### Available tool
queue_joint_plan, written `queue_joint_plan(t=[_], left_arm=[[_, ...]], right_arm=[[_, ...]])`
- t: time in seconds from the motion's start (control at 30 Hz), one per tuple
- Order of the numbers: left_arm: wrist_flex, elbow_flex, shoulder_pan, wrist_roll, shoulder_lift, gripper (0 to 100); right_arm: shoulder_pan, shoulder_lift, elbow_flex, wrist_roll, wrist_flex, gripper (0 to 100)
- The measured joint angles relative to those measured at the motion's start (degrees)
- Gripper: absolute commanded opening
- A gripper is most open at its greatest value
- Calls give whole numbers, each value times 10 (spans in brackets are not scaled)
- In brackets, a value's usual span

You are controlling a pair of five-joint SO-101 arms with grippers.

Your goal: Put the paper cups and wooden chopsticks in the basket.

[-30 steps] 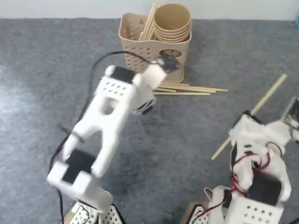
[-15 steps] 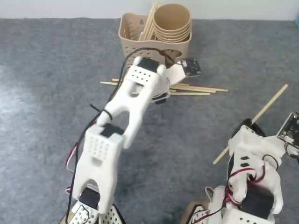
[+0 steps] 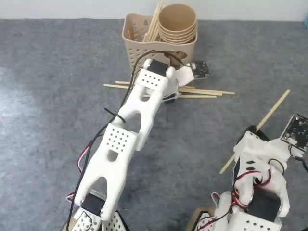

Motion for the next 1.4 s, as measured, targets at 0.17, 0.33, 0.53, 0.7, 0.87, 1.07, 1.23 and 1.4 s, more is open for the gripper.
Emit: queue_joint_plan(t=[0.17, 0.33, 0.53, 0.7, 0.87, 1.07, 1.23, 1.4], left_arm=[[33, -76, 4, -1, 47, 12], [84, -124, 4, -25, 70, 12], [91, -127, 9, -26, 72, 12], [91, -127, 12, -26, 72, 12], [92, -125, 30, 9, 60, 12], [94, 0, 76, 29, -29, 12], [95, 182, 135, 30, -163, 12], [95, 304, 169, 30, -309, 12]], right_arm=[[0, 0, 0, 0, 0, 8], [0, 0, 0, 1, -2, 8], [0, 0, 0, 1, -2, 8], [0, 0, 0, 1, -2, 8], [0, 0, 0, 1, -12, 8], [0, 0, 0, 1, -18, 8], [0, 0, 0, 1, -19, 8], [0, 0, 0, 1, -19, 8]])
